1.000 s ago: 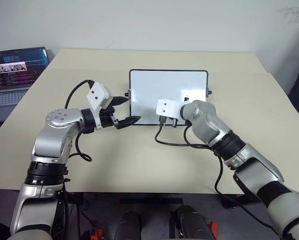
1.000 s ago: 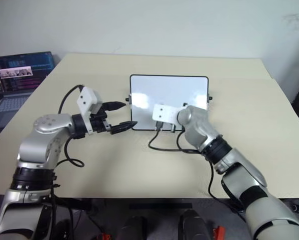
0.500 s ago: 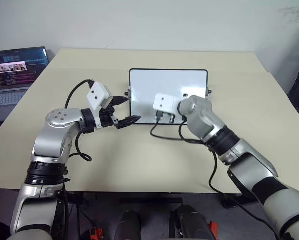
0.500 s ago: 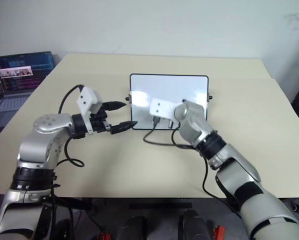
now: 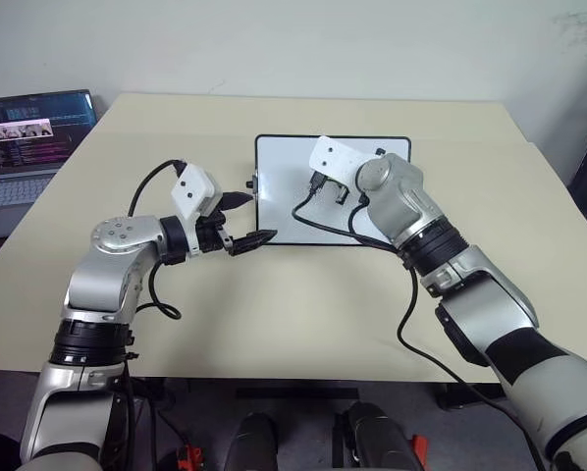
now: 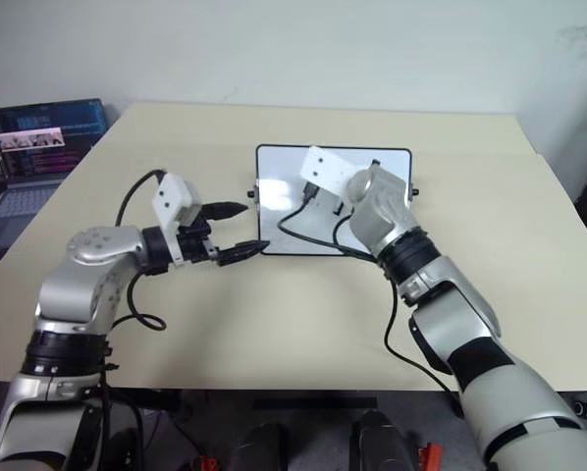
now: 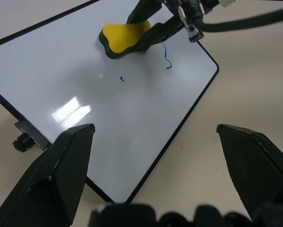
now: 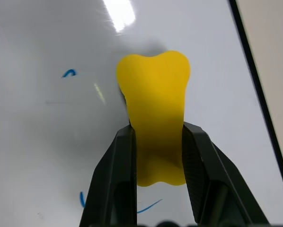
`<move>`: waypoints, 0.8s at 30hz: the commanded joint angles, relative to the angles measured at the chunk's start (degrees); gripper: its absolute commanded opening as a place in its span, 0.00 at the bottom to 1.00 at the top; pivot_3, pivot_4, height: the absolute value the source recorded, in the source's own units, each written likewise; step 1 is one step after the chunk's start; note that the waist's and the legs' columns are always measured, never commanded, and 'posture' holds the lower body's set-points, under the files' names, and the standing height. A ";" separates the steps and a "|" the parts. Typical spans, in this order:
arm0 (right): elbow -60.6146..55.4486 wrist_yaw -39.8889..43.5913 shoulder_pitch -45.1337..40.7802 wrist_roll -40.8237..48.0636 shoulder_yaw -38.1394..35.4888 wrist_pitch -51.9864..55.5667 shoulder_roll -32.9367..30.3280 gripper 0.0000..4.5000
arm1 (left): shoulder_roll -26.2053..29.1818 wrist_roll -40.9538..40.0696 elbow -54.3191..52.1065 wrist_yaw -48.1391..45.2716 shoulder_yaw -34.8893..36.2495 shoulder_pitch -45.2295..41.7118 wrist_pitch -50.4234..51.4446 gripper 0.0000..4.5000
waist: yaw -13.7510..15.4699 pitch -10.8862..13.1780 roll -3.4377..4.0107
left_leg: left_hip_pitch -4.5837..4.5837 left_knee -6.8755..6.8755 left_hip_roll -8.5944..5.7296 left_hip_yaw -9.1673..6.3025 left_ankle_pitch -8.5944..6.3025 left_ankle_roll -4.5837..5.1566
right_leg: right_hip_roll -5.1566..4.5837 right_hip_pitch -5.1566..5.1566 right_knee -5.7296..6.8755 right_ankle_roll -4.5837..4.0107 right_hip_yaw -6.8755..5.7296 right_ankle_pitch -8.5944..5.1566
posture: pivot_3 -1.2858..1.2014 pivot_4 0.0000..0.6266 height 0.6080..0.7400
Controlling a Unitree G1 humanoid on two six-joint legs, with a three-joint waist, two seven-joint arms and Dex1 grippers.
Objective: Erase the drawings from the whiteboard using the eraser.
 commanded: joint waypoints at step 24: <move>-38.93 20.89 14.12 14.64 -19.15 3.82 -26.85 0.22 | 6.94 -0.88 -2.00 -2.44 3.37 -3.15 -1.08 1.00 | 0.42 0.15 0.01 | -0.26 -0.30 0.02 -0.08 -0.02 0.00 | -0.04 0.01 -0.77 -0.03 -0.14 -0.02 | 0.52 0.24 1.00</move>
